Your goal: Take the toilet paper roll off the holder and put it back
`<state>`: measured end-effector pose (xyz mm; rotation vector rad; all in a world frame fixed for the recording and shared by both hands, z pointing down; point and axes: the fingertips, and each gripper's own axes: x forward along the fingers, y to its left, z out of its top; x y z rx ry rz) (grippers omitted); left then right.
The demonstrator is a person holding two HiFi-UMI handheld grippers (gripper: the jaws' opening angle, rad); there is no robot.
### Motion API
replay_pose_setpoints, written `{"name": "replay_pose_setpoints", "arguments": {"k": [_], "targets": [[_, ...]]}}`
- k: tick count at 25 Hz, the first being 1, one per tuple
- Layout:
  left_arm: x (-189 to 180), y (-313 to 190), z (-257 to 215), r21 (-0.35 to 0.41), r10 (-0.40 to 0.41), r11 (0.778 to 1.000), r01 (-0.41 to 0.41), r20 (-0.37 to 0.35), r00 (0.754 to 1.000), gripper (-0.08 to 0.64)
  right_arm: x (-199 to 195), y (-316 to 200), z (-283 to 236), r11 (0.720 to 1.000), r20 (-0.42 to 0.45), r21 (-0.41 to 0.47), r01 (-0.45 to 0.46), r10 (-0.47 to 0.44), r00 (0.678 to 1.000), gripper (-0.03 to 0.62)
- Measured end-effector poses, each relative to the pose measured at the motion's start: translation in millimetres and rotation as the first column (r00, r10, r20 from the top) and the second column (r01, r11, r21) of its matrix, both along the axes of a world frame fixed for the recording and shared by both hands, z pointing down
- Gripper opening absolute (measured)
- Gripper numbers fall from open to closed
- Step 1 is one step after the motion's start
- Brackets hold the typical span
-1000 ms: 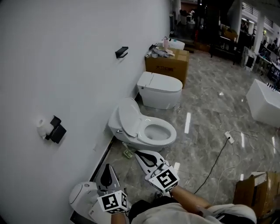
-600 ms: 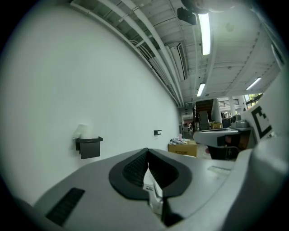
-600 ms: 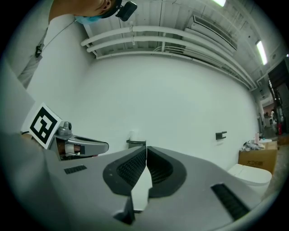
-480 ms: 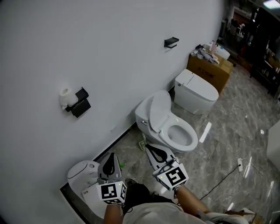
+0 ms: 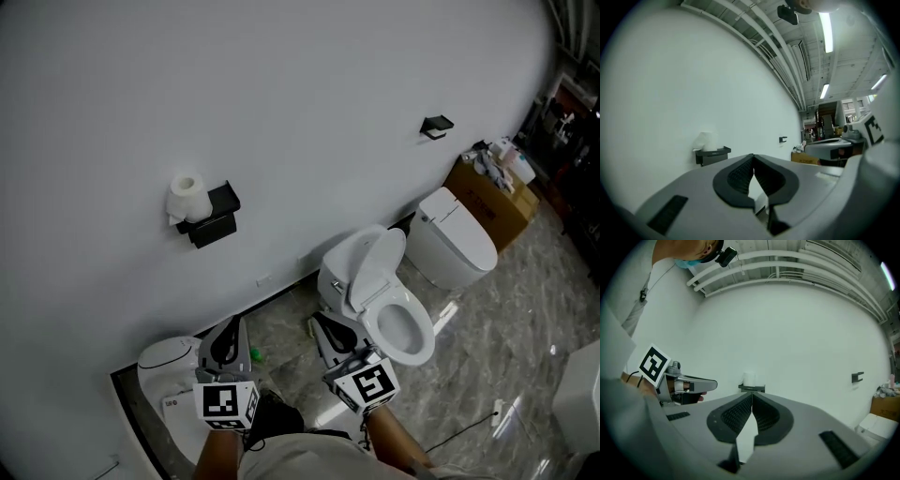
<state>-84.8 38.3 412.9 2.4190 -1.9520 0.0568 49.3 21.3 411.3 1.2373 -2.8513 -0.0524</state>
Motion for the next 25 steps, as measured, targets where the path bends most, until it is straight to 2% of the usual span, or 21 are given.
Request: {"name": "replay_pose_setpoints", "arguments": {"k": [6,10,15,19,22,25], "targets": [[-48,-39,-10,0.003,-0.035,0.999,0.035,0.001,0.999,0.009,-57,-42,4,0.996,-0.006,-0.035,0.078,-0.078,0.997,0.005],[-79,-62,-18,0.013,-0.062,0.998,0.062,0.011,0.998,0.009,-90,-64,0,0.993,0.012,-0.008,0.114,-0.114,0.993,0.005],[-97,-87,-22,0.014,-0.076,0.997,0.076,0.014,0.997,0.012,-108,-93,7,0.99,0.008,-0.026,0.139,-0.139,0.99,0.005],[-120,-110,-16,-0.002,-0.119,0.993,0.119,0.007,0.993,0.012,-133,-120,17,0.982,0.014,-0.043,0.186,-0.186,0.982,0.005],[-133,-131,-8,-0.035,-0.139,0.99,0.139,0.01,0.99,0.042,-150,-141,23,0.972,0.018,-0.052,0.228,-0.227,0.974,0.005],[-148,-154,-4,-0.069,-0.168,0.983,0.168,0.011,0.986,0.12,-170,-162,29,0.957,0.005,-0.062,0.284,-0.285,0.959,0.005]]}}
